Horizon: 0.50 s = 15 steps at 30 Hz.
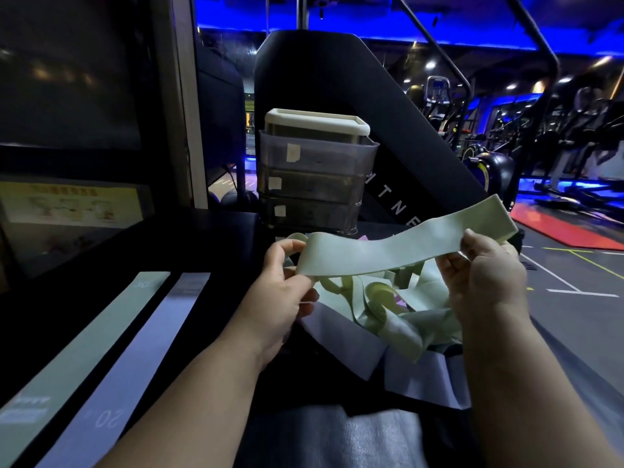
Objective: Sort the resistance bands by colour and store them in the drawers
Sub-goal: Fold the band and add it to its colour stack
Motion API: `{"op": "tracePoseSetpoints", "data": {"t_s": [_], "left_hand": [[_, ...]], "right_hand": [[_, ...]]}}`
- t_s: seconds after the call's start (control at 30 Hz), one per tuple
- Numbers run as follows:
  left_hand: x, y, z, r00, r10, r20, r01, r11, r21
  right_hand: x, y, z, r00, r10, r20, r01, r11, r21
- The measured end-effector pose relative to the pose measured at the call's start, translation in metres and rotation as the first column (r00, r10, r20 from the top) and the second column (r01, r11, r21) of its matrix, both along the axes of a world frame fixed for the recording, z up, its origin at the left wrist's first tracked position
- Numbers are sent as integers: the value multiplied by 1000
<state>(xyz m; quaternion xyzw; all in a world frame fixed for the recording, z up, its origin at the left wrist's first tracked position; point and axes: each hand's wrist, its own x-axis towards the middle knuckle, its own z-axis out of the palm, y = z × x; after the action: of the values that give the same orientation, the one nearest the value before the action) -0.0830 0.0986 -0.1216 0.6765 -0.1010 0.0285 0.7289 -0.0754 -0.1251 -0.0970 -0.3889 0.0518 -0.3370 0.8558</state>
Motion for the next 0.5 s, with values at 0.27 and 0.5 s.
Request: {"op": "tracePoseSetpoints", "data": {"t_s": [0.27,0.5], "left_hand": [[1,3,1,988,-114,-103,94,978,-186],[11,4,-5,991,129,27,-123,981,-151]], "right_hand": [[1,-7,2,997,-24,-78,28,998,55],[-4,-5,4,975,-118,-189,97,988,-120]]}}
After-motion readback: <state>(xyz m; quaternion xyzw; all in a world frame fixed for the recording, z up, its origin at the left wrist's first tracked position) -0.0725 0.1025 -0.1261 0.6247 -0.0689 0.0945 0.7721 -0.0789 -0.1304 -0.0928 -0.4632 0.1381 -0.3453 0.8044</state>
